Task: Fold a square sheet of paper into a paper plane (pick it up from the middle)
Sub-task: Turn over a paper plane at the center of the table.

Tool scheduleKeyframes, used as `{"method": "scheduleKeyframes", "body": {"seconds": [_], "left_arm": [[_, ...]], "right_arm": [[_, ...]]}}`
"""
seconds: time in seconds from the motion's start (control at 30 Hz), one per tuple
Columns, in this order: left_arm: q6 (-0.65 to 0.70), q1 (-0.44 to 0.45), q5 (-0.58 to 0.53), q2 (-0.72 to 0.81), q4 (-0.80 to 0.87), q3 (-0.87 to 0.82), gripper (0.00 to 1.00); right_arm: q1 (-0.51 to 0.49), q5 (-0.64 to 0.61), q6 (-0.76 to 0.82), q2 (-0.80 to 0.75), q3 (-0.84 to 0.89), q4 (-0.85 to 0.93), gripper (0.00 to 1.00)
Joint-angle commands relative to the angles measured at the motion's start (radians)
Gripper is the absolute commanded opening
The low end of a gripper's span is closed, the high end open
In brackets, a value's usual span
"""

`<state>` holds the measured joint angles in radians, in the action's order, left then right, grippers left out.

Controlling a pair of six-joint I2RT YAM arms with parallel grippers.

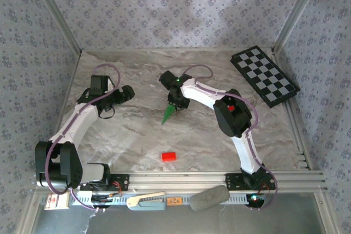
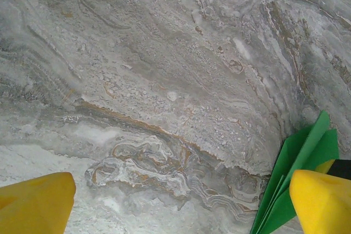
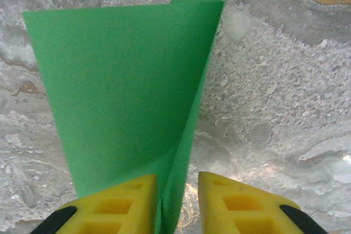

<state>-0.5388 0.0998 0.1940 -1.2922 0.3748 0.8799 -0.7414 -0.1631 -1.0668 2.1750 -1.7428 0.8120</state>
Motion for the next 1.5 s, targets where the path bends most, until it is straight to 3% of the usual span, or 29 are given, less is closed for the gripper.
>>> {"method": "scheduleKeyframes", "body": {"seconds": [0.0,0.2,0.33,0.63,0.77,0.97,1.2,1.47], "left_arm": [[0.007,-0.007,0.011,-0.005,0.008,0.013,1.00],[-0.003,-0.007,0.009,-0.008,0.011,0.014,1.00],[-0.021,-0.009,0.030,-0.016,0.008,0.013,1.00],[-0.120,-0.020,0.198,-0.033,-0.160,-0.067,1.00],[-0.161,-0.020,0.245,-0.047,-0.222,-0.095,1.00],[-0.218,-0.017,0.281,-0.053,-0.315,-0.153,1.00],[-0.210,0.035,0.295,-0.089,-0.356,-0.192,0.97],[-0.254,0.136,0.323,-0.223,-0.422,-0.167,0.87]], "right_arm": [[-0.002,-0.036,-0.013,-0.027,0.008,0.016,0.17],[-0.002,-0.075,0.010,-0.055,0.008,0.023,0.01],[0.001,-0.070,0.126,-0.109,0.010,-0.017,0.00],[0.026,0.358,0.534,-0.174,0.065,-0.329,0.00],[0.049,0.537,0.519,-0.155,0.133,-0.476,0.00],[0.082,0.653,0.467,-0.114,0.238,-0.652,0.00],[0.118,0.660,0.403,-0.112,0.357,-0.771,0.00],[0.148,0.627,0.380,-0.114,0.443,-0.802,0.02]]}}
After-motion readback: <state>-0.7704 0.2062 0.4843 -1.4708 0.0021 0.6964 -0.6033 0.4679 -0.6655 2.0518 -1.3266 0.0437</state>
